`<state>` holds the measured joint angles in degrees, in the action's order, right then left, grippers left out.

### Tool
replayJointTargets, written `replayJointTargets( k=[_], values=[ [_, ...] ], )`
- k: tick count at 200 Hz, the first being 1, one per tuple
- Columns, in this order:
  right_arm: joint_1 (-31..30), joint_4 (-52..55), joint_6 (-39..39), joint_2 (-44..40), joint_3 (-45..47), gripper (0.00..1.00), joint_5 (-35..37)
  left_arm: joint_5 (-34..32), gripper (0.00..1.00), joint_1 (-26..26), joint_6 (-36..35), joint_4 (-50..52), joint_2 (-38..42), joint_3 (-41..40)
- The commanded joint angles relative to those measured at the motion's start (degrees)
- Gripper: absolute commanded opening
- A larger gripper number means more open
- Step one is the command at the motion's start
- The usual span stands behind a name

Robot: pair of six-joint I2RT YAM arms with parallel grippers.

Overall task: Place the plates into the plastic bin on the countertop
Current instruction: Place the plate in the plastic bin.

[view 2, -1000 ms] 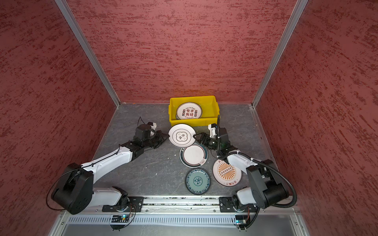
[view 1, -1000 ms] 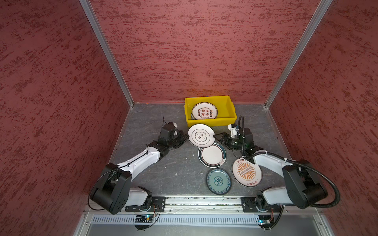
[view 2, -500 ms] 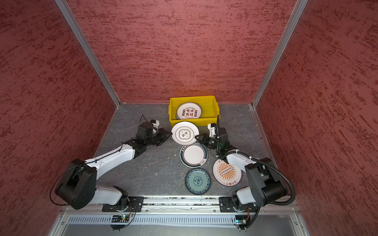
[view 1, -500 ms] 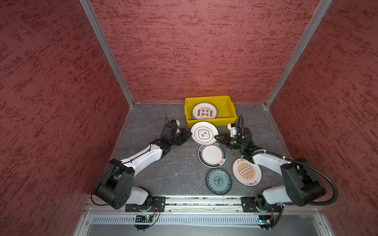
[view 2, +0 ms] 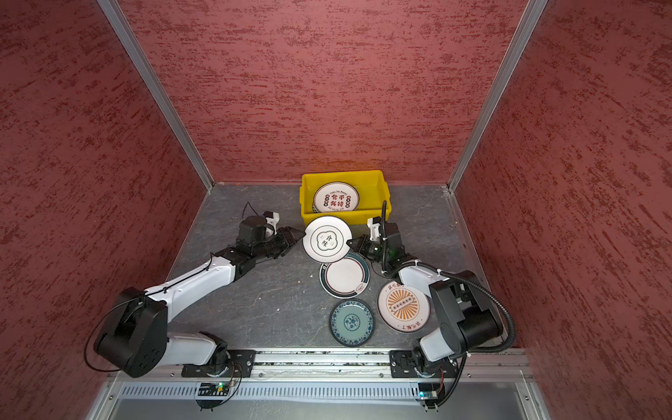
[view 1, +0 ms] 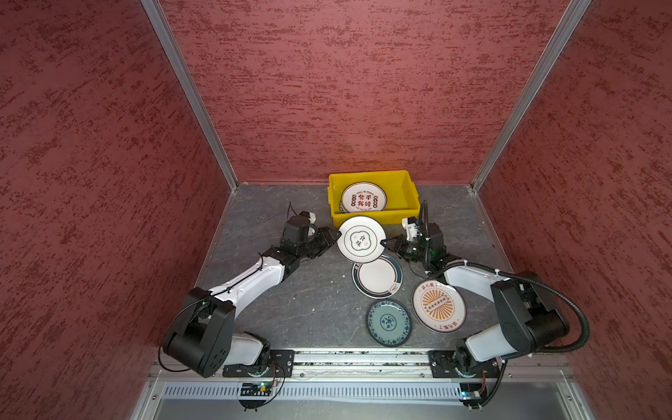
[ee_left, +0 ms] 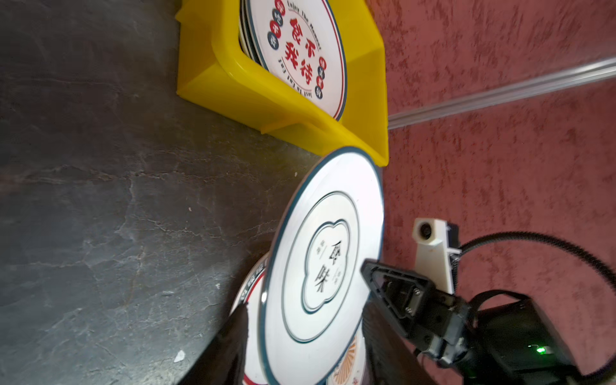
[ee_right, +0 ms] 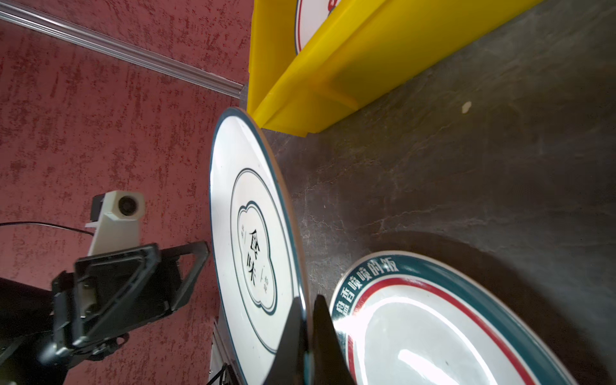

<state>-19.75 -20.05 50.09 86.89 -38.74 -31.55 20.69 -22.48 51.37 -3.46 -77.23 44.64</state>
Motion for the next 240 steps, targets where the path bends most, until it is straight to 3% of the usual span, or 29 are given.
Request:
replayJointTargets(
  k=[1, 13, 44, 95, 168, 240],
  values=[
    [-0.29, 1.89, -3.32, 0.11, -4.24, 0.00, 1.86, 0.53, 0.77, 2.82, -1.06, 0.36, 3.61, -1.37],
    [-0.14, 3.38, -4.05, 0.45, -5.85, 0.00, 2.81, 0.72, 0.87, 4.31, -1.90, 0.80, 5.36, -2.47],
    [0.89, 8.70, -7.04, 1.00, -10.79, 0.00, 4.83, -3.43, 1.00, 6.26, -7.20, 7.43, 11.22, -2.98],
    [3.31, 17.27, -11.57, 3.75, -21.42, 0.00, 14.06, -7.13, 0.99, 9.44, -11.86, 11.12, 18.06, -5.73],
    [4.54, 23.04, -13.17, 18.53, -41.38, 0.00, 18.81, -4.41, 0.99, 11.40, -10.68, 9.21, 19.68, -9.32],
    [4.81, 23.65, -11.53, 28.53, -50.67, 0.00, 21.01, -4.91, 0.99, 11.76, -10.32, 9.28, 21.16, -11.07]
  ],
)
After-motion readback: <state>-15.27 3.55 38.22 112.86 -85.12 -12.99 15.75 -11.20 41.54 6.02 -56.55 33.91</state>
